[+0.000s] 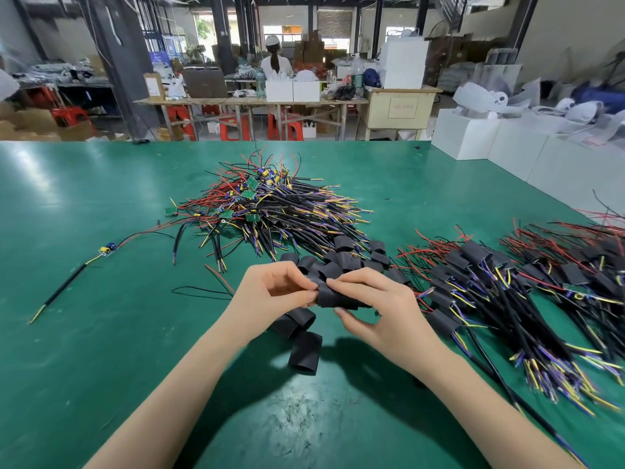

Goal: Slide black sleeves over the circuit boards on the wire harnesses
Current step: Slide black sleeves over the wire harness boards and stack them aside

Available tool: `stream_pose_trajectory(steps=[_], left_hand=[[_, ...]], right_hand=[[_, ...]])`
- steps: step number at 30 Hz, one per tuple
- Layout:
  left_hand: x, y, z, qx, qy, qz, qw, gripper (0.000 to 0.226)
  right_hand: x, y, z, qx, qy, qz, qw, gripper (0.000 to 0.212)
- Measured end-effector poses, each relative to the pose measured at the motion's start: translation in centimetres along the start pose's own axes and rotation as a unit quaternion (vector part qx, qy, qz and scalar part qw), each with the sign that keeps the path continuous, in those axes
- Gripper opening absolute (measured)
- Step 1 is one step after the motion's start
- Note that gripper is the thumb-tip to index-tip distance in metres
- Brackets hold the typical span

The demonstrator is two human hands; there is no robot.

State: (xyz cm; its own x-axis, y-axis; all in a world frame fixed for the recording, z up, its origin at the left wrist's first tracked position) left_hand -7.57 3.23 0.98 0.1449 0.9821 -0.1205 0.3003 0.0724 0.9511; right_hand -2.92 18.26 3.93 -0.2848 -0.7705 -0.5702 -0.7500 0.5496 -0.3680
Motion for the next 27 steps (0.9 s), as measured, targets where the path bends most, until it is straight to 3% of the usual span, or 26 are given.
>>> stream_pose_trajectory(steps=[5, 16, 19, 24, 27], left_hand=[[-0.7, 0.1, -0.3, 0.000, 0.012, 0.025, 1.000, 0.014], [-0.1, 0.3, -0.2, 0.013, -0.011, -0.026, 1.000, 0.017], [-0.3, 0.7, -0.3, 0.027, -0.004, -0.014, 1.000, 0.018], [-2.1, 1.3, -0.7, 0.068, 0.074, -0.027, 0.995, 0.022], [-3.6, 0.6, -0.9, 0.052, 0.113, -0.040, 0.991, 0.021]], right_hand=[[-0.1, 1.5, 0.1, 0.046, 0.005, 0.047, 0.998, 0.041], [0.5, 0.7, 0.0, -0.001, 0.003, 0.026, 1.000, 0.041], [0.0, 0.0, -0.2, -0.039, 0.017, 0.076, 0.996, 0.037], [-3.4, -0.7, -0.9, -0.095, 0.110, 0.212, 0.966, 0.035], [-8.8, 1.8, -0.6, -0.009, 0.225, 0.259, 0.939, 0.035]])
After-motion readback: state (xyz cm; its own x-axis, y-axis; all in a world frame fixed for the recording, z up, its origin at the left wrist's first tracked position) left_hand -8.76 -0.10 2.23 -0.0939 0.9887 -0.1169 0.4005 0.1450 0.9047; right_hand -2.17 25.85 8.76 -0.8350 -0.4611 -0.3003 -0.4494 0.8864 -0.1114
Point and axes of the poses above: each hand's wrist, its own z-axis away from the middle knuckle, its own x-axis out of the palm, y = z × x, the point moved 9 cm from there along -z, towards the middle knuckle, and after that the axes turned 5 degrees about y, right-handed, at the moved point
